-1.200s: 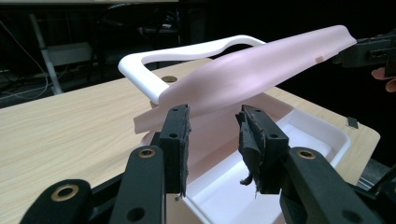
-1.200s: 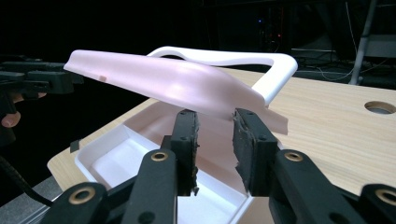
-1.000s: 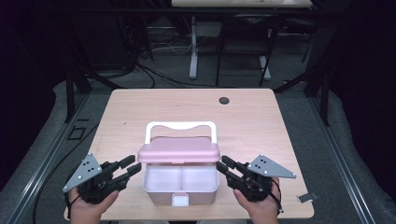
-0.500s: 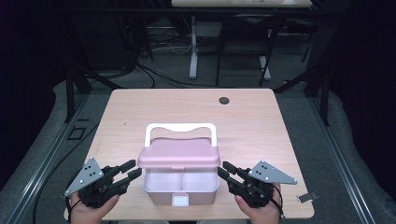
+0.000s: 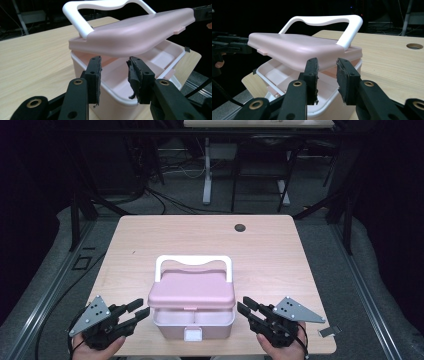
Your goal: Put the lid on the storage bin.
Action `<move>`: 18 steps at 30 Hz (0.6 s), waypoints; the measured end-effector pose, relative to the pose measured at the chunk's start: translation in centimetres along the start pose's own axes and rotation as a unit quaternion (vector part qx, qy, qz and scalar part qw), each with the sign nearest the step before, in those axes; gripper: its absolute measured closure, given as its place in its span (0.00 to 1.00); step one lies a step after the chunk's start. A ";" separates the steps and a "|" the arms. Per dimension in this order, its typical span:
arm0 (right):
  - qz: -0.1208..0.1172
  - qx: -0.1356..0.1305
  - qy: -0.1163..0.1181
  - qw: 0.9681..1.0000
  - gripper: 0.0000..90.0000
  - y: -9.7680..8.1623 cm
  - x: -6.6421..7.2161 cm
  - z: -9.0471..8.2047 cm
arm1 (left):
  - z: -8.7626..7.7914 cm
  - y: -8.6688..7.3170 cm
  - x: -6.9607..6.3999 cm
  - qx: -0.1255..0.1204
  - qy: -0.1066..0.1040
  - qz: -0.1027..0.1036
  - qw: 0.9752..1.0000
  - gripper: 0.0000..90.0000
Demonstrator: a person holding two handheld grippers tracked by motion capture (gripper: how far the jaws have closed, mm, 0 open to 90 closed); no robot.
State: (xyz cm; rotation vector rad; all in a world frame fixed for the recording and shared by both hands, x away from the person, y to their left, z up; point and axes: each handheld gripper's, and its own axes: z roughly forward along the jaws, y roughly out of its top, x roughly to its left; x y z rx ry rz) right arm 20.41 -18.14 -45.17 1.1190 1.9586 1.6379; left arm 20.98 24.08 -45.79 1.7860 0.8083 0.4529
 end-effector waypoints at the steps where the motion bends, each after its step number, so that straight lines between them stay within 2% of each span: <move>1: 0.002 0.000 0.000 1.000 0.78 0.0 -0.1 0.0 | 0.0 -0.2 0.1 0.004 0.000 -0.001 1.000 0.69; 3: 0.005 0.001 -0.001 1.000 0.78 -0.1 -0.2 0.0 | 0.0 -0.5 0.2 0.009 0.006 -0.003 1.000 0.69; 7: 0.005 -0.003 0.000 1.000 0.78 0.0 -0.4 0.1 | -0.5 -0.7 0.6 0.001 0.008 -0.016 1.000 0.67; 14: 0.006 0.001 -0.008 1.000 0.78 0.1 -0.6 0.4 | -0.2 -0.5 1.0 0.000 0.012 -0.017 1.000 0.66; 15: 0.006 0.001 -0.003 1.000 0.78 0.1 -0.7 0.4 | -0.2 -0.4 1.2 0.001 0.012 -0.018 1.000 0.66; 18: 0.011 0.004 -0.014 1.000 0.78 0.2 -0.8 0.6 | 0.0 -0.3 1.6 -0.001 0.017 -0.021 1.000 0.65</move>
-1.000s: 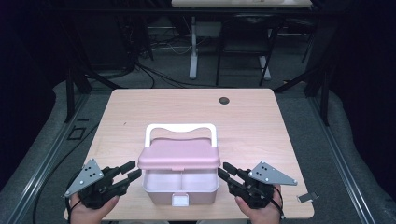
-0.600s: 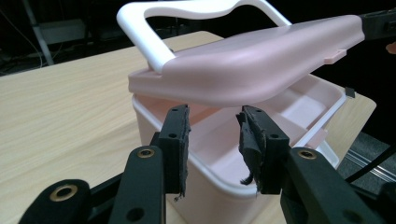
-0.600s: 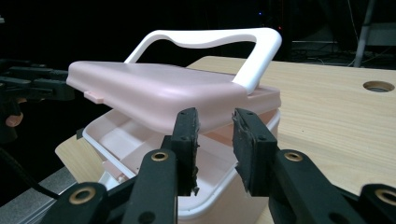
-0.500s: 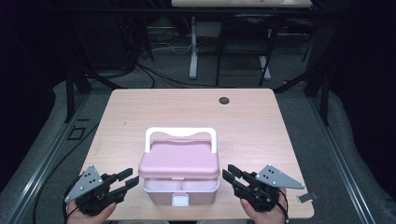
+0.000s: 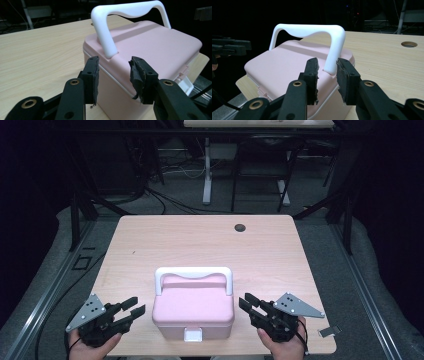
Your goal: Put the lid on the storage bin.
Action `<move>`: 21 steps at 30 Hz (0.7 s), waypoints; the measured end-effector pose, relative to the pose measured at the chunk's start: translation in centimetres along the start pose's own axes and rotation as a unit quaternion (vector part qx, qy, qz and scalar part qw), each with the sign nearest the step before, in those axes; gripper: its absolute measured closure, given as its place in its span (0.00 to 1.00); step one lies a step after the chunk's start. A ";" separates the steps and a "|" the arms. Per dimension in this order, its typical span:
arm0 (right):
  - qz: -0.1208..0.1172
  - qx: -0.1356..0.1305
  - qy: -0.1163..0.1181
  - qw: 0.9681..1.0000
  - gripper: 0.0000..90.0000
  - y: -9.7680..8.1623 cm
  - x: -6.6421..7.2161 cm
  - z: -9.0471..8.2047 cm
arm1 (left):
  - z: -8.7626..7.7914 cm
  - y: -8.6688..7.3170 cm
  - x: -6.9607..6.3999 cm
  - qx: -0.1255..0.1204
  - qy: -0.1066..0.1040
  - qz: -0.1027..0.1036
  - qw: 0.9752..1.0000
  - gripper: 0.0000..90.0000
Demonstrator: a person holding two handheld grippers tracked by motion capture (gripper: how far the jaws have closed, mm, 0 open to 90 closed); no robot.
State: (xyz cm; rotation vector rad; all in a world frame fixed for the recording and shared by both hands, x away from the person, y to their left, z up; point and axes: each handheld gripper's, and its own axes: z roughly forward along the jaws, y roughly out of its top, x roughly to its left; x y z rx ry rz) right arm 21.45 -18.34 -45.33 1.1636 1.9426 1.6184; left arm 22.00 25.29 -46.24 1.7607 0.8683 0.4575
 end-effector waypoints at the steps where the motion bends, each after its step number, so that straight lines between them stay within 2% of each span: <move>1: 0.000 -0.005 0.004 1.000 0.78 0.0 -0.1 0.1 | 0.1 0.1 0.1 0.001 0.002 -0.001 1.000 0.65; 2: 0.003 0.001 0.001 1.000 0.78 0.1 -0.2 0.2 | 0.1 0.1 0.3 0.001 0.004 -0.001 1.000 0.64; 8: 0.006 -0.003 -0.005 1.000 0.78 0.3 -0.7 0.9 | 0.6 0.5 1.3 -0.005 0.017 -0.006 1.000 0.64; 12: 0.013 -0.002 -0.011 1.000 0.78 0.5 -1.3 1.3 | 1.0 0.7 2.1 -0.004 0.024 -0.018 1.000 0.64; 14: 0.022 -0.003 -0.009 1.000 0.78 0.6 -1.8 1.5 | 1.3 0.7 2.4 -0.002 0.026 -0.019 0.999 0.63; 21: 0.030 -0.001 -0.021 0.999 0.78 0.3 -2.7 1.9 | 2.2 0.3 3.5 -0.002 0.042 -0.025 0.999 0.63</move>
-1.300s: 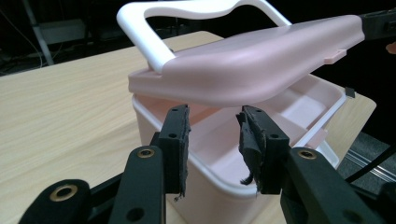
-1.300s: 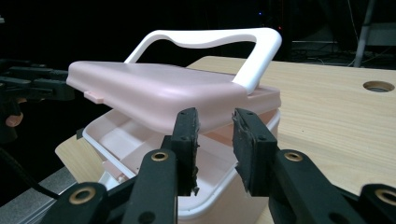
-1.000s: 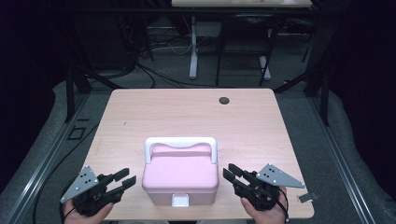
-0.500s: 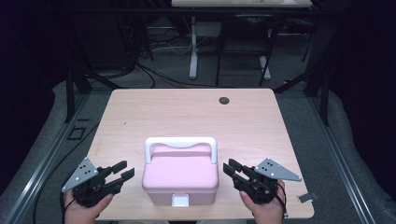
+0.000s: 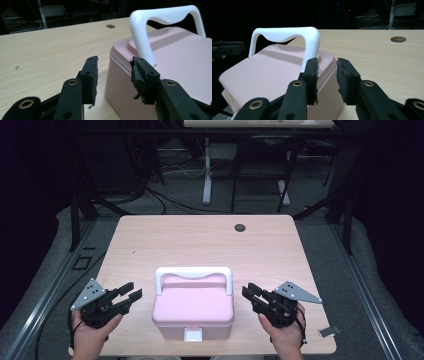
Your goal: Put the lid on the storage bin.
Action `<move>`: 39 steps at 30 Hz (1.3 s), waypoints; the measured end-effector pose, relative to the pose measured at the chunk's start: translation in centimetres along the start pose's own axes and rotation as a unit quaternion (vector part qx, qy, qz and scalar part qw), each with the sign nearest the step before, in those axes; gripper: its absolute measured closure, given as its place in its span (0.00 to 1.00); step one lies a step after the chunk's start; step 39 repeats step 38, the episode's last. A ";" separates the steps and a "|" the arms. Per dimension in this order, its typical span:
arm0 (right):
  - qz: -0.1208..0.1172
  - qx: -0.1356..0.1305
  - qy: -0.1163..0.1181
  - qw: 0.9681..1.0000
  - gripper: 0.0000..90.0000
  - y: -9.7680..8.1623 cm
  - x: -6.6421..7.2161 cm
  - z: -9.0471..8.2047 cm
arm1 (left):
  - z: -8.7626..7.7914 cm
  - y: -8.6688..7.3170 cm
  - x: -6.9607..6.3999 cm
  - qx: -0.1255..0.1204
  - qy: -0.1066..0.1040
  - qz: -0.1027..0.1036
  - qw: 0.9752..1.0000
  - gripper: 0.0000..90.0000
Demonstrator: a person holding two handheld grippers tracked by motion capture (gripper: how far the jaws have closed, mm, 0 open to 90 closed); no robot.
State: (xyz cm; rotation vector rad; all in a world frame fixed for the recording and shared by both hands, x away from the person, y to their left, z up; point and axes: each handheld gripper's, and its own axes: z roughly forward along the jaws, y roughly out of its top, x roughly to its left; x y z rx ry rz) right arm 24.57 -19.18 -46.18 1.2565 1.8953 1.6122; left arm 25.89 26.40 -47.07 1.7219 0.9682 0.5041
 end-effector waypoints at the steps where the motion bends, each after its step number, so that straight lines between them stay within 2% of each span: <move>1: 0.002 -0.005 -0.003 1.000 0.78 -0.1 -0.1 0.1 | 0.1 -0.1 0.1 0.002 0.002 -0.003 1.000 0.63; 2: 0.001 0.006 -0.006 1.000 0.78 -0.1 -0.3 -0.1 | 0.1 -0.2 0.2 0.002 0.004 -0.004 1.000 0.63; 4: 0.001 -0.006 -0.011 1.000 0.78 -0.3 -0.5 0.1 | 0.3 -0.5 0.5 0.000 0.006 -0.007 1.000 0.63; 5: -0.001 0.004 -0.015 1.000 0.78 -0.3 -0.6 -0.1 | 0.3 -0.6 0.6 0.003 0.008 -0.007 1.000 0.63; 12: -0.005 -0.005 -0.038 0.999 0.78 -1.2 -1.4 0.3 | 0.7 -1.6 1.0 0.002 0.010 -0.010 1.000 0.62; 15: -0.005 0.009 -0.048 0.999 0.77 -1.6 -1.8 0.3 | 1.0 -2.0 1.1 0.005 0.012 -0.011 1.000 0.60; 16: -0.004 0.002 -0.049 0.999 0.77 -1.7 -2.0 0.5 | 1.1 -2.1 1.2 0.007 0.015 -0.009 1.000 0.59; 19: -0.005 0.007 -0.056 0.998 0.76 -2.1 -2.2 0.7 | 1.2 -2.4 1.4 0.010 0.019 -0.007 1.000 0.59; 20: -0.004 0.014 -0.057 0.998 0.76 -2.2 -2.3 0.7 | 1.2 -2.5 1.5 0.007 0.019 -0.006 1.000 0.58; 22: -0.003 0.000 -0.059 0.998 0.76 -2.5 -2.4 0.9 | 1.2 -2.7 1.6 0.010 0.021 -0.006 1.000 0.58; 24: -0.004 0.009 -0.060 0.998 0.76 -2.7 -2.4 0.8 | 1.2 -3.0 1.7 0.012 0.024 -0.008 1.000 0.58; 26: -0.003 0.005 -0.064 0.998 0.76 -3.0 -2.5 0.9 | 1.2 -3.3 1.9 0.015 0.026 -0.010 0.999 0.58; 28: -0.002 0.017 -0.065 0.998 0.76 -3.1 -2.6 0.9 | 1.3 -3.6 2.1 0.017 0.027 -0.011 0.999 0.57; 30: -0.003 0.010 -0.066 0.998 0.76 -3.3 -2.7 1.1 | 1.3 -3.7 2.2 0.023 0.028 -0.009 0.999 0.57; 32: -0.004 0.020 -0.069 0.997 0.76 -3.3 -2.8 1.1 | 1.3 -3.8 2.3 0.024 0.029 -0.012 0.999 0.57; 34: -0.003 0.012 -0.067 0.998 0.75 -3.4 -2.8 1.2 | 1.3 -3.8 2.3 0.021 0.029 -0.012 0.999 0.57; 35: -0.003 0.022 -0.068 0.997 0.75 -3.5 -2.9 1.1 | 1.3 -3.8 2.3 0.021 0.029 -0.012 0.999 0.56; 39: 0.001 0.014 -0.068 0.998 0.74 -3.6 -3.0 1.2 | 1.4 -3.8 2.3 0.023 0.026 -0.012 0.999 0.55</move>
